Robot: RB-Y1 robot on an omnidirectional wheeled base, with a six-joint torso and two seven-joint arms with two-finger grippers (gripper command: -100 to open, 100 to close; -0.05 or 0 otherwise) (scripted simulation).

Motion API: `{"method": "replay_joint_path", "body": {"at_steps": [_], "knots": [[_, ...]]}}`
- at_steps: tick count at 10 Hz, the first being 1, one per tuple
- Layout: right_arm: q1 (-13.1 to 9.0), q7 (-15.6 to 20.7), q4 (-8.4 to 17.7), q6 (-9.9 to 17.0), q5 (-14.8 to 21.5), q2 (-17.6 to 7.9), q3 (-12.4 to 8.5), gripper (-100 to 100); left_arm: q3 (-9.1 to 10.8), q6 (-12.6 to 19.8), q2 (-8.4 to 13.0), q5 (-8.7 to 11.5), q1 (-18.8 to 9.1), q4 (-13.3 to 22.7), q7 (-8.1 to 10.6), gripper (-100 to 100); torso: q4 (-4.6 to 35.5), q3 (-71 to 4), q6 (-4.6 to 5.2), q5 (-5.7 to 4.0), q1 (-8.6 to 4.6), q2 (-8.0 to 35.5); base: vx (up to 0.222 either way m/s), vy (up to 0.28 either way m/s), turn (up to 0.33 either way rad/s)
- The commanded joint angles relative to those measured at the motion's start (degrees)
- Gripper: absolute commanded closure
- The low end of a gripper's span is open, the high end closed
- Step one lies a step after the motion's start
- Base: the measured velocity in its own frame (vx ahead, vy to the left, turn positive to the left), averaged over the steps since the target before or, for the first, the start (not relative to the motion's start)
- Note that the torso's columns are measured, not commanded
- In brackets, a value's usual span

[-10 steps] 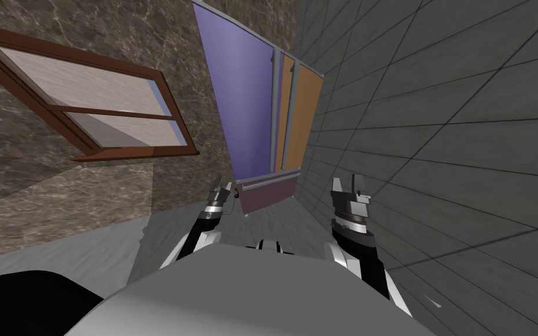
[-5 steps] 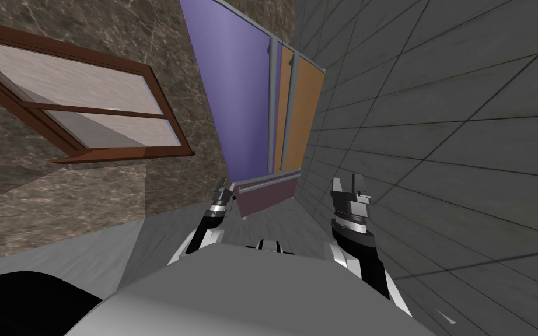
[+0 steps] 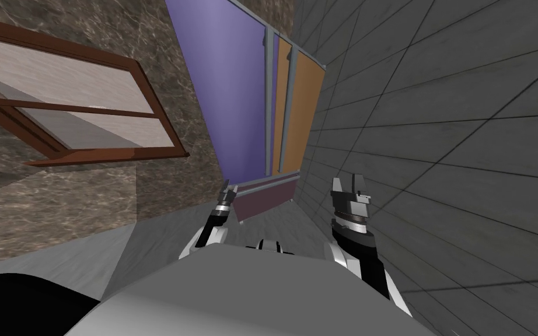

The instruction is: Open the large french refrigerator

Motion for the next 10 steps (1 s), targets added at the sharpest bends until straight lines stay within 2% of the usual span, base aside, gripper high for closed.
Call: {"method": "replay_joint_path", "body": {"at_steps": [1,10], "knots": [[0.0,0.0,0.0,0.0,0.0,0.0,0.0,0,-0.29,-0.92,0.38,0.05,-1.88,3.68,1.86,-100,0.02,0.05,0.0,0.01,0.04,0.07,0.109,-0.014,-0.008],[0.0,0.0,0.0,0.0,0.0,0.0,0.0,0,-1.31,-4.89,1.5,0.15,-8.6,17.26,7.69,-100,0.01,0.03,0.0,-0.01,-0.04,0.03,0.101,-0.035,-0.007]]}}
